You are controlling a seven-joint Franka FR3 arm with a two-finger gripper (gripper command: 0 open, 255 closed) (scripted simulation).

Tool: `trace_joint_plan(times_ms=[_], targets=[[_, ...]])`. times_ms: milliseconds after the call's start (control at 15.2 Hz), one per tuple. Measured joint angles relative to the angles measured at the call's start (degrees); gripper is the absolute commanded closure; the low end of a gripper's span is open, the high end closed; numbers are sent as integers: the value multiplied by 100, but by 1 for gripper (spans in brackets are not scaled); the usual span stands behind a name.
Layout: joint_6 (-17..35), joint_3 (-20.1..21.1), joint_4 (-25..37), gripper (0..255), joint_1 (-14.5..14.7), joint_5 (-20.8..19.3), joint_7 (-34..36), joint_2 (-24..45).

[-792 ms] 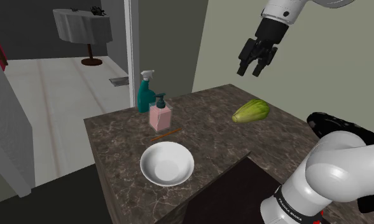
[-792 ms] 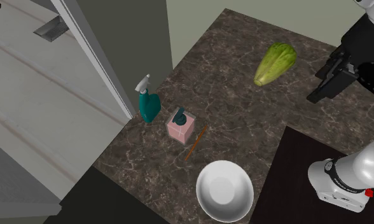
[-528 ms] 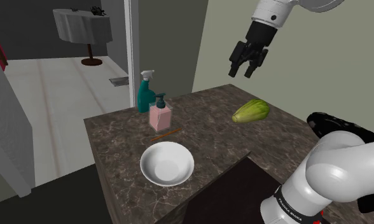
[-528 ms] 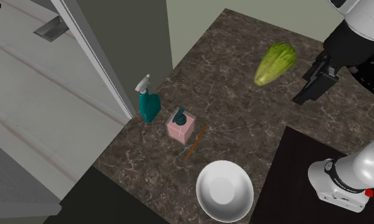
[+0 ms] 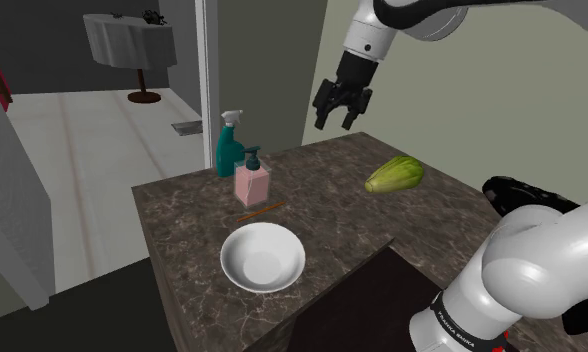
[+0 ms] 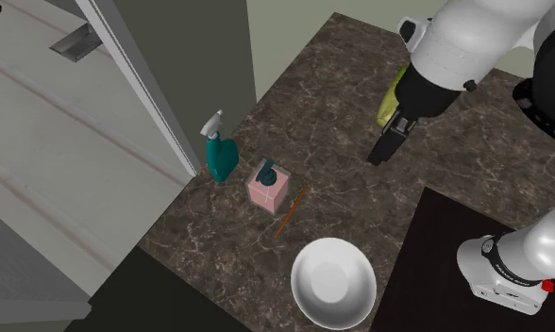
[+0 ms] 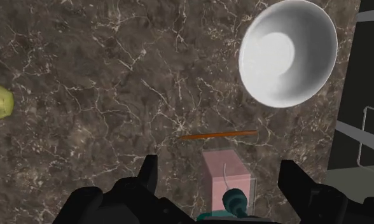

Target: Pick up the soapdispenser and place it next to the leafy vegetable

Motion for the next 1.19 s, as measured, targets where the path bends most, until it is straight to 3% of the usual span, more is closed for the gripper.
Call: trace_joint_plan(times_ms=[660, 1188], targets=[[1132, 370, 942, 0, 134, 6, 401, 2023], [1478, 508, 2391, 0, 270, -226, 750, 3795]])
